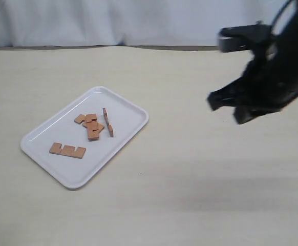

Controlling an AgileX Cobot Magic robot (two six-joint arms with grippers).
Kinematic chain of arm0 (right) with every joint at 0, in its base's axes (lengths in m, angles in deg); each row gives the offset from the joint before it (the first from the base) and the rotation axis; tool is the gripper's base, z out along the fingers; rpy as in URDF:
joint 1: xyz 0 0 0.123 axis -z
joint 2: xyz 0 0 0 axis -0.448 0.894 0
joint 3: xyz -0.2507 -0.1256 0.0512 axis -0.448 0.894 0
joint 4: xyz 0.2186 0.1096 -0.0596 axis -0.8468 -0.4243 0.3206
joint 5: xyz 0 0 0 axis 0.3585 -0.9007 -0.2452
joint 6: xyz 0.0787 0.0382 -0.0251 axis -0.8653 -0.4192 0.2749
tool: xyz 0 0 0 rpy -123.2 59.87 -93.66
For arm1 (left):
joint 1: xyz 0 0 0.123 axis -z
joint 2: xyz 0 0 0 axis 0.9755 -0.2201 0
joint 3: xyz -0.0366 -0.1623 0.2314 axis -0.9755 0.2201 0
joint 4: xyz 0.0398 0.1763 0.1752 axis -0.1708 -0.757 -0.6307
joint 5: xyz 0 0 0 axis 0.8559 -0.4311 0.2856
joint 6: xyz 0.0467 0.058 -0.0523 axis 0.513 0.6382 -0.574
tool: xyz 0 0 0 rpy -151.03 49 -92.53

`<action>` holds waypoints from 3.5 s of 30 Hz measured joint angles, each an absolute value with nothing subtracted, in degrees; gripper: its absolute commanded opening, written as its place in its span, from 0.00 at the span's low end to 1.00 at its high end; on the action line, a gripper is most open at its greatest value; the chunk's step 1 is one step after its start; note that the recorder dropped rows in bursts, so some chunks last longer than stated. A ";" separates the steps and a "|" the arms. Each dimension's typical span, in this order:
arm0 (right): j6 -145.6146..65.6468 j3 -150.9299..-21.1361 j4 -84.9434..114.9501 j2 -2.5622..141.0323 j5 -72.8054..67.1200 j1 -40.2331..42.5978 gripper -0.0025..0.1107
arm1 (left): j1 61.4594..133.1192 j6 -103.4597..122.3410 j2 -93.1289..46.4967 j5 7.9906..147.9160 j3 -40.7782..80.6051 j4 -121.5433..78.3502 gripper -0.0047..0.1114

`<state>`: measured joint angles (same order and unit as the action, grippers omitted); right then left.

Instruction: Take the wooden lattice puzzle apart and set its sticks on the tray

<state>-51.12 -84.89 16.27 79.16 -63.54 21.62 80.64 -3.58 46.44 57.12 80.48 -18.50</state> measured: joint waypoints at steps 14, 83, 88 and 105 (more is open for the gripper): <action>-50.77 -59.75 26.65 42.99 -39.97 40.07 0.06 | 80.64 -3.58 46.44 57.12 80.48 -18.50 0.04; -50.64 -21.25 18.71 -2.30 -15.08 33.90 0.06 | 80.64 -3.58 46.44 57.12 80.48 -18.50 0.04; -50.64 -21.25 18.50 -2.30 -15.85 33.90 0.06 | 80.64 -3.58 46.44 57.12 80.48 -18.50 0.04; -50.64 -21.25 18.50 -2.30 -15.85 33.90 0.06 | 80.64 -3.58 46.44 57.12 80.48 -18.50 0.04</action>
<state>-50.64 -21.25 18.50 -2.30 -15.85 33.90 80.64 -3.58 46.44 57.12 80.48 -18.50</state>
